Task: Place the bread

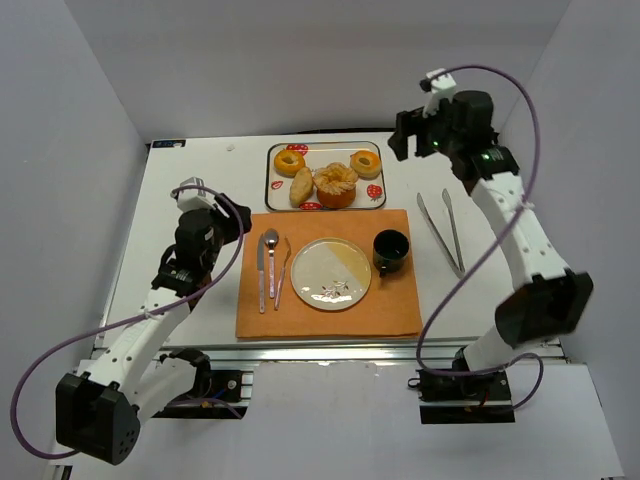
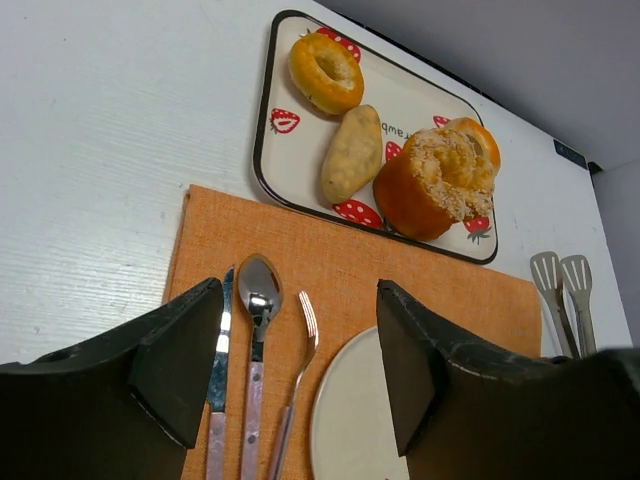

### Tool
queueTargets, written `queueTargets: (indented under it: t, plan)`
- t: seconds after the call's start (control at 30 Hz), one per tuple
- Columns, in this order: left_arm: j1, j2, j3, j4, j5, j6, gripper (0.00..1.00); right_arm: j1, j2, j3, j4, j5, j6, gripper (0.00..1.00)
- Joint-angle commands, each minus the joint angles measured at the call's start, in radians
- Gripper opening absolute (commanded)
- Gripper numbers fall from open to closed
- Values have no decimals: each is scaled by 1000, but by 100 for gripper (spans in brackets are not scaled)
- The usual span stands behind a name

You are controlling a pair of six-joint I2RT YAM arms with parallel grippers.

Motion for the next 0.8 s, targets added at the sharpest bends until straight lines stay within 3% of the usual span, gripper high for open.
queueTargets:
  t: [0.0, 0.03, 0.1, 0.13, 0.17, 0.23, 0.27, 0.43, 0.6, 0.77]
  plan:
    - [0, 80, 97, 15, 86, 39, 8, -207, -357, -463, 28, -164, -284, 86]
    - [0, 97, 104, 18, 105, 36, 0, -274, -397, -531, 53, -183, -356, 81]
    - [4, 114, 96, 59, 160, 33, 0, -397, -430, -650, -17, -302, -381, 37]
    - [5, 125, 90, 76, 189, 33, 0, -460, -425, -685, -69, -323, -395, 22]
    - [5, 131, 90, 71, 196, 33, 10, -482, -422, -702, -89, -344, -412, 18]
    - [7, 143, 91, 49, 213, 39, 44, -508, -417, -731, -141, -329, -499, 16]
    - [7, 154, 93, 41, 222, 42, 65, -508, -419, -748, -137, -309, -509, 31]
    - [7, 157, 73, 51, 256, 59, 77, -507, -427, -800, -79, -193, -428, 89]
    - [8, 175, 87, 36, 240, 83, 77, -461, -341, -816, -1, 91, -303, 89]
    - [8, 211, 62, 82, 266, 70, 77, -410, -246, -790, -7, 104, -331, 89]
